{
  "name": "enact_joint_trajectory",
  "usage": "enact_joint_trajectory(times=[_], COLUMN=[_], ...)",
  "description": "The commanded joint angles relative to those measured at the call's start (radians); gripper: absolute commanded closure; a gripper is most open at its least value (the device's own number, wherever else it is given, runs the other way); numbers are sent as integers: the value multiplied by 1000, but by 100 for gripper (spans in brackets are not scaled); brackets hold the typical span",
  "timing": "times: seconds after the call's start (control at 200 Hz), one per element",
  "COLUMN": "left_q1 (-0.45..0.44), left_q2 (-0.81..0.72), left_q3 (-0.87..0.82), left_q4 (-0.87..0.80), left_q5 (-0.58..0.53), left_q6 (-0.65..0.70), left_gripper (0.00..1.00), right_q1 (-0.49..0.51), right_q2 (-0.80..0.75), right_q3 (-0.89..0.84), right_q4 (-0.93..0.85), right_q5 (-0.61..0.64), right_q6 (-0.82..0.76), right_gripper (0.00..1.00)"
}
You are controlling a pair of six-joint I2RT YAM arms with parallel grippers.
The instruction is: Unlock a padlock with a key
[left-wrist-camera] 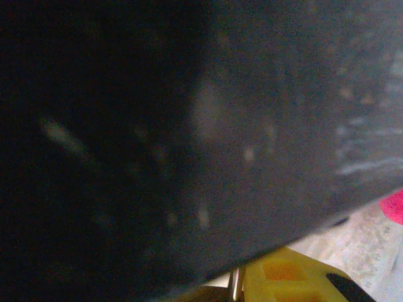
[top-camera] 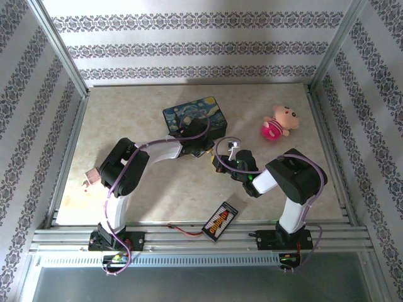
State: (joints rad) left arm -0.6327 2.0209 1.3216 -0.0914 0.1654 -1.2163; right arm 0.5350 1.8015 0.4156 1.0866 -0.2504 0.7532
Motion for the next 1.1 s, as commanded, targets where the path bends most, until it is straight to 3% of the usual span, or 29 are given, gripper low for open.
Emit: enact_joint_trajectory(times=[0.0, 1.094], left_q1=[14, 14], left_q2=[40, 30], left_q3=[-24, -46], left_q4=[15, 26], left_q5=[84, 90], left_q6=[-79, -79], left_gripper=[88, 89], right_q1=[13, -35], right_q2=[1, -5], right_q3=[6, 9], right_q4=[71, 98], right_q5=[2, 17], right_q6=[-5, 57], right_gripper=[100, 100])
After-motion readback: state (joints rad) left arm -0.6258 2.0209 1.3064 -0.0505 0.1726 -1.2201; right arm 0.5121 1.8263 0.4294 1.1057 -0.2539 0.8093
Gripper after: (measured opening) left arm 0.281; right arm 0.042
